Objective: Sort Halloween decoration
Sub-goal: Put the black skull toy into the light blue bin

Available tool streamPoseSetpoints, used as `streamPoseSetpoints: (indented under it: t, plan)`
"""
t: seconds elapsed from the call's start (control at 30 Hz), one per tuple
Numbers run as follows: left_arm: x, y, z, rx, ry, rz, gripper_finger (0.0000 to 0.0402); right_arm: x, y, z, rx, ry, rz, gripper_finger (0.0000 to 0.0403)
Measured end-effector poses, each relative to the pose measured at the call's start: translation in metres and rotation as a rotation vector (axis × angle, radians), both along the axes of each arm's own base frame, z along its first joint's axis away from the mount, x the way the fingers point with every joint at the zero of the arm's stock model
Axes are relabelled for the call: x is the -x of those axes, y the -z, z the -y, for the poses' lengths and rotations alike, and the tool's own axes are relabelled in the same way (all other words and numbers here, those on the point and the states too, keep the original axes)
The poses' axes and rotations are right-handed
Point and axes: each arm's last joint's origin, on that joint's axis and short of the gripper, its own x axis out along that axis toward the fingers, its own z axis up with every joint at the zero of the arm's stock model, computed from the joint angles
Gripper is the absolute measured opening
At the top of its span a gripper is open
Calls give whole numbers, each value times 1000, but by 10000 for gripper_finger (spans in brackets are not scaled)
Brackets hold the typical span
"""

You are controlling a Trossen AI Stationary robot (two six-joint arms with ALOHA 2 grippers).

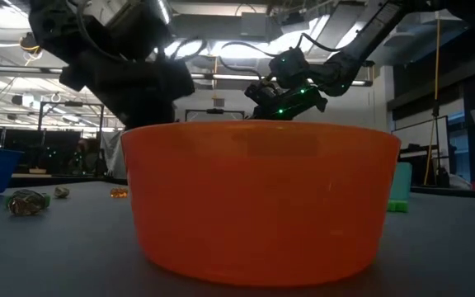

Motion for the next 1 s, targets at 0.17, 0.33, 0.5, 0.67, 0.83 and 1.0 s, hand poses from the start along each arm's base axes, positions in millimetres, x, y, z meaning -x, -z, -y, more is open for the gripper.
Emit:
streamPoseSetpoints:
  t: [0.17,0.33,0.5,0.67,0.83,1.0]
  plan:
    - [0,8,-1,-8,-19,-35,152,0,0,0,-2,1,1,232]
    - [3,10,-1,-13,-17,-72,178,0,0,0,-2,2,1,232]
    - [5,12,-2,-45,-47,-101,181,0,0,0,-3,3,1,232]
    - [5,13,-2,-55,-55,-110,181,0,0,0,-3,3,1,232]
    - [5,13,1,-55,-43,-109,181,0,0,0,-3,4,2,232]
    - [6,13,7,-56,-22,-109,181,0,0,0,-3,4,2,232]
